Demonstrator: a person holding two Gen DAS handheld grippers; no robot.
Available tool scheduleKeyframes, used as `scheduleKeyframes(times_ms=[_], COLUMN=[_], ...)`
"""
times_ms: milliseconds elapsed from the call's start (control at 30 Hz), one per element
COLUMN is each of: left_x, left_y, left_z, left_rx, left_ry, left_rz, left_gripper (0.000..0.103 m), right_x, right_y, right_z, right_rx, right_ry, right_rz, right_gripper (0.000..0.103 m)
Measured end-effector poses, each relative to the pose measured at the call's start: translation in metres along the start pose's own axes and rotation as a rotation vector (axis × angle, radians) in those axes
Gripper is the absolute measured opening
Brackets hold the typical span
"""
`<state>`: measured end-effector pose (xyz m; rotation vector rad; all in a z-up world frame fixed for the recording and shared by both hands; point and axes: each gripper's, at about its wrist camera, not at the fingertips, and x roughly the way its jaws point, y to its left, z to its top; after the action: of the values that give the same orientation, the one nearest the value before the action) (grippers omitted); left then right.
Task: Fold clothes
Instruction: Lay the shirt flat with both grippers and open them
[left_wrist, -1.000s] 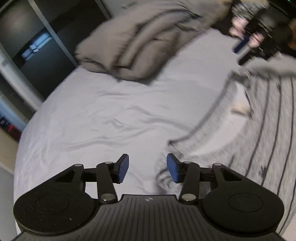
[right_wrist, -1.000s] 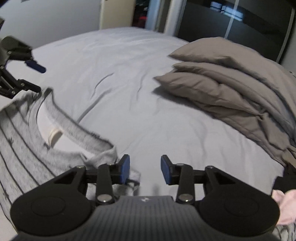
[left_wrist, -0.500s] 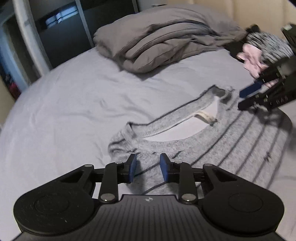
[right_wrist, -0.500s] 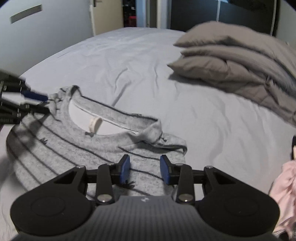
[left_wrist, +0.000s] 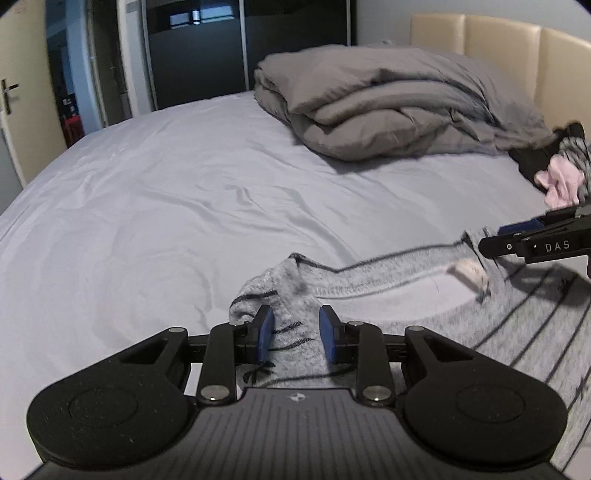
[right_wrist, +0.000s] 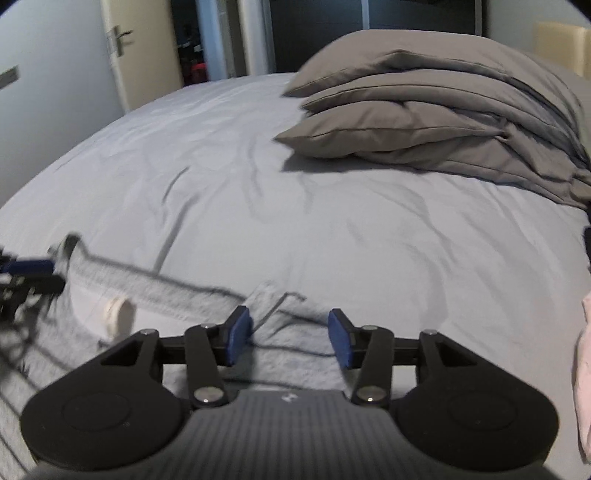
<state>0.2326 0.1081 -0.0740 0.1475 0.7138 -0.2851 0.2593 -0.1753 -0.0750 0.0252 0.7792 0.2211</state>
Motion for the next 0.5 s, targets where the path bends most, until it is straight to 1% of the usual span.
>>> scheduleKeyframes(times_ms=[100, 200, 267, 333, 400, 500], left_x=[-0.014, -0.034, -0.049, -0.066, -0.081, -0.102], left_y=[0.003, 0.003, -0.001, -0.011, -0.024, -0.044], left_z=[0.002, 0.001, -0.003, -0.012, -0.023, -0.042], left_rx=[-0.046, -0.086, -0.123, -0.129, -0.106, -0.055], left_ry=[-0.045, -0.086, -0.119, -0.155, -0.181, -0.216], left_rz=[-0.006, 0.041, 0.071, 0.095, 0.112, 0.14], left_gripper=[0.027, 0.027, 0.027, 0.027, 0.027, 0.027], right_x=[-0.014, -0.038, -0.056, -0.071, -0.087, -0.105], right_y=[-0.006, -0.003, 0.005, 0.018, 0.036, 0.064], right_z=[0.005, 0.002, -0.006, -0.018, -0.037, -0.067], right_rx=[0.048, 0.089, 0.107, 0.099, 0.067, 0.005], right_ry=[-0.046, -0.105, -0.146, -0.183, -0.217, -0.239], right_rz=[-0.007, -0.009, -0.01, -0.02, -0.039, -0.059], right_gripper=[0.052, 0.052, 0.052, 0.052, 0.052, 0.051])
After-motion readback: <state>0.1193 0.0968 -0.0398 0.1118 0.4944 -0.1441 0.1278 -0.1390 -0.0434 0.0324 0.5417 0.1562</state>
